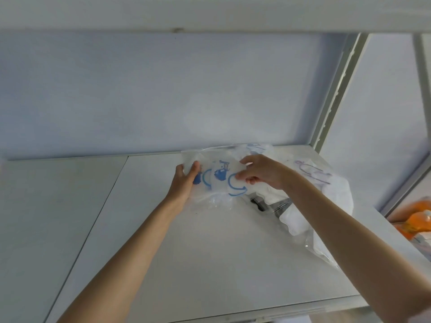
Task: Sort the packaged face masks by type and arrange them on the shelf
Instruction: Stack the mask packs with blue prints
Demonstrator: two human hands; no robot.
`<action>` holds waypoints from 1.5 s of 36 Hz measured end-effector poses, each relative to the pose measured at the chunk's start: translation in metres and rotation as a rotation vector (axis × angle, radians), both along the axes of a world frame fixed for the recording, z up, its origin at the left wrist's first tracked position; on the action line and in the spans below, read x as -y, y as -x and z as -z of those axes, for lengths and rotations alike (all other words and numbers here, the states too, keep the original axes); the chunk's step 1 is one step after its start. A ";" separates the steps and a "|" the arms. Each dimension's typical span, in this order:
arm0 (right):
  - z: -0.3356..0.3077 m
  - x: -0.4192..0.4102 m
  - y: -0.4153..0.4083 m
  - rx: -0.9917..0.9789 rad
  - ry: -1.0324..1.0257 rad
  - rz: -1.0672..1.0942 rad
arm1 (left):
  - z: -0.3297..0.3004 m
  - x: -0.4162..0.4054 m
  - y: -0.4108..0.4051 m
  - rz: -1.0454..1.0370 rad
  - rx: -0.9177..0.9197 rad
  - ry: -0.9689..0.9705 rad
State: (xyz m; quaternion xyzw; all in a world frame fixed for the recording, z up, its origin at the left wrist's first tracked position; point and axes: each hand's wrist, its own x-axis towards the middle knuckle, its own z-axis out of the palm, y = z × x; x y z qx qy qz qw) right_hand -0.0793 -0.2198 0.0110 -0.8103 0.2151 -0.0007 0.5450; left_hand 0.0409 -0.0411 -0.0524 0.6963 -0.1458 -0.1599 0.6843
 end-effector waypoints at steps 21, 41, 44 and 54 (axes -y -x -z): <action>0.054 -0.060 -0.021 0.339 -0.059 0.250 | 0.002 0.007 0.012 0.094 -0.105 0.118; 0.062 0.112 -0.064 -0.321 0.841 0.093 | 0.001 -0.008 -0.039 -0.088 0.062 0.092; 0.064 0.110 -0.058 -0.310 0.828 0.022 | 0.000 -0.006 -0.045 -0.101 0.054 0.075; 0.059 0.092 -0.021 -0.032 0.847 -0.104 | -0.026 0.012 -0.045 -0.069 0.038 0.124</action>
